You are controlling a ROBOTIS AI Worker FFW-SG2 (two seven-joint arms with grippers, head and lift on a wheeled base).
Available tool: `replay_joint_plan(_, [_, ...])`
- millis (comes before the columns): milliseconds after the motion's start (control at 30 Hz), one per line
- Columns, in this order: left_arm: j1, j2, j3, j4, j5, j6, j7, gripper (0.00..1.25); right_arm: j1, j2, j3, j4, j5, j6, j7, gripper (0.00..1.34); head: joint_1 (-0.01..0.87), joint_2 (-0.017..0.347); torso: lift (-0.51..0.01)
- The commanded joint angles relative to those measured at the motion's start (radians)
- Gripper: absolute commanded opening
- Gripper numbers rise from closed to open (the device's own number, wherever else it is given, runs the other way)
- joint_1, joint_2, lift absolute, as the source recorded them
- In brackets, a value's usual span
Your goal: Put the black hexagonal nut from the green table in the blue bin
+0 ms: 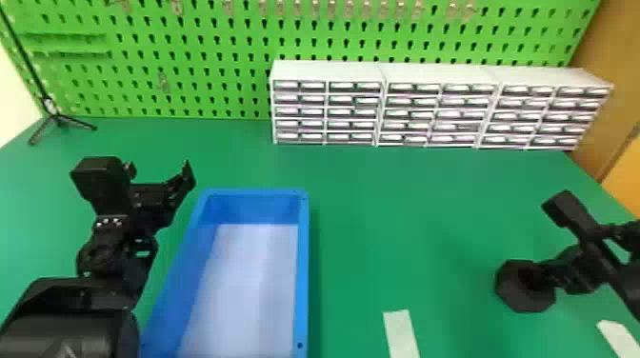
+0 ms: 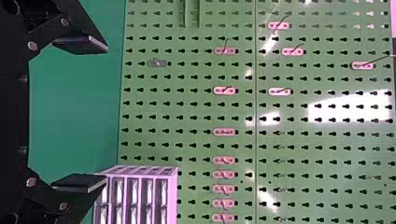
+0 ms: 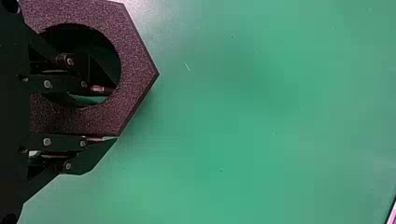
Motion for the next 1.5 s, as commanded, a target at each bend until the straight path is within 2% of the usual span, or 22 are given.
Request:
replay_joint_plan(0, [-0.001,0.0,-0.001,-0.001,0.0,0.0,0.0,0.96,0.002,-0.001,0.001,-0.004,0.0,0.003,0.0,0.31,0.683,0.028,-0.096])
replay_joint_plan(233, [-0.001,0.0,-0.001,0.001,0.0,0.0,0.0,0.96,-0.003,-0.01,0.006,-0.008,-0.006,0.015,0.003,0.31,0.683,0.028,-0.096])
replay_joint_plan(500, [0.0,0.0,-0.003,-0.001,0.0,0.0,0.0,0.96,-0.009,-0.024,0.006,-0.054,-0.012,0.038,0.032,0.31,0.683,0.028,-0.096])
replay_joint_plan(733, [-0.001,0.0,-0.006,0.001,0.0,0.0,0.0,0.96,-0.029,-0.034,0.023,-0.08,-0.072,0.046,0.034,0.31,0.683,0.028,-0.096])
replay_joint_plan(1000, [-0.001,0.0,-0.005,-0.001,0.0,0.0,0.0,0.96,-0.061,-0.048,0.059,-0.106,-0.166,0.058,0.034,0.31,0.683,0.028,-0.096])
replay_joint_plan(1467, [-0.004,0.0,-0.008,0.001,-0.002,0.0,0.0,0.96,-0.133,-0.057,0.15,-0.113,-0.439,0.061,0.032,0.31,0.683,0.028,-0.096])
